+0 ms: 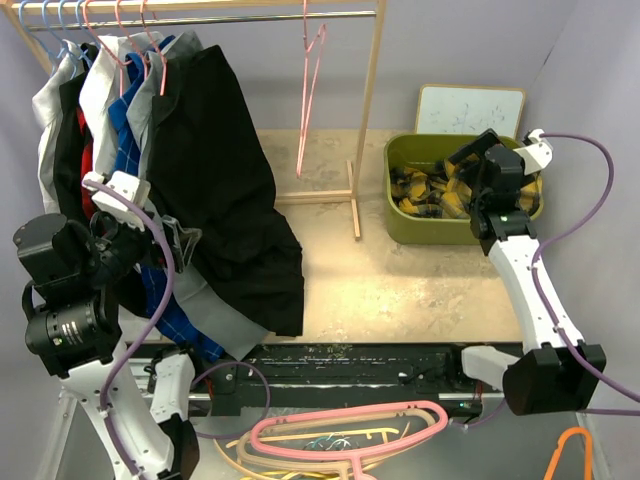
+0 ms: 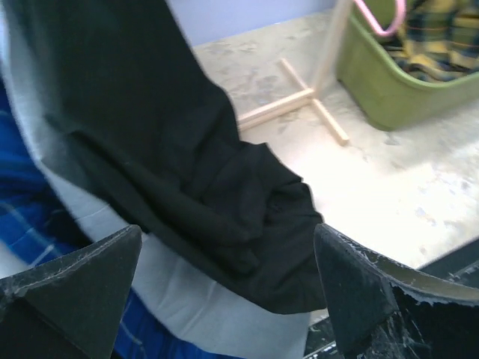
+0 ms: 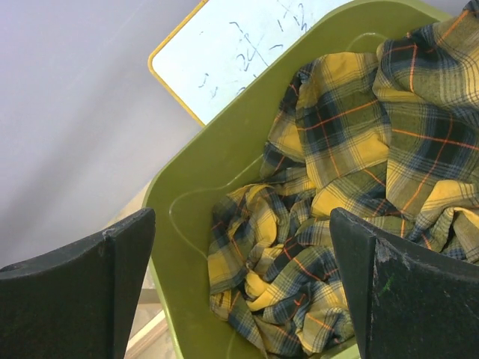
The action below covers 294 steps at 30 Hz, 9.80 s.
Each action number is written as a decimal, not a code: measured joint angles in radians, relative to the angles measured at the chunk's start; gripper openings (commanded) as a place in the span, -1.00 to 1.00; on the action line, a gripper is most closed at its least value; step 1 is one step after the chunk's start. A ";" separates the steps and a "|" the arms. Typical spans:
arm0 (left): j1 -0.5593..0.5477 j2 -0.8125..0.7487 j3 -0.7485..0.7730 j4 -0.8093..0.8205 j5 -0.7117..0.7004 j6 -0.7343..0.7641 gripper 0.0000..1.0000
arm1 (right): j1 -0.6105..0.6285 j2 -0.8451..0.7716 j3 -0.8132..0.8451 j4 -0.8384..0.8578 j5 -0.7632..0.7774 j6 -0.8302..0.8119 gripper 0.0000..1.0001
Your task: Place the shirt on the hanger
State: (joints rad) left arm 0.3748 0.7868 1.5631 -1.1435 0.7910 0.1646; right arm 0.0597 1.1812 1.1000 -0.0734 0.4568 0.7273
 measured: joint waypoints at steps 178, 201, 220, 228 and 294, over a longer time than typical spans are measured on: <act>-0.945 0.393 -0.505 0.239 -0.423 1.014 0.99 | 0.764 -0.059 -0.340 -0.547 -0.779 -1.450 0.13; -1.105 0.695 -0.489 0.610 -0.501 1.166 0.99 | 0.568 -0.261 -0.444 -0.160 -0.286 -1.423 -1.00; -1.234 0.890 -0.584 0.945 -0.565 1.263 -1.00 | 0.528 -0.385 -0.462 -0.168 -0.246 -1.371 -1.00; -1.226 0.880 -0.449 0.766 -0.621 1.138 -1.00 | 0.528 -0.454 -0.426 -0.232 -0.333 -1.296 -1.00; -0.706 0.696 -0.301 0.603 -0.664 0.504 -1.00 | 0.271 0.446 -0.124 0.445 -1.235 -0.191 -0.21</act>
State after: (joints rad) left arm -0.3313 1.4826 1.2625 -0.5400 0.1268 0.6682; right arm 0.3309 1.6276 0.9764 0.3717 -0.7780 0.5365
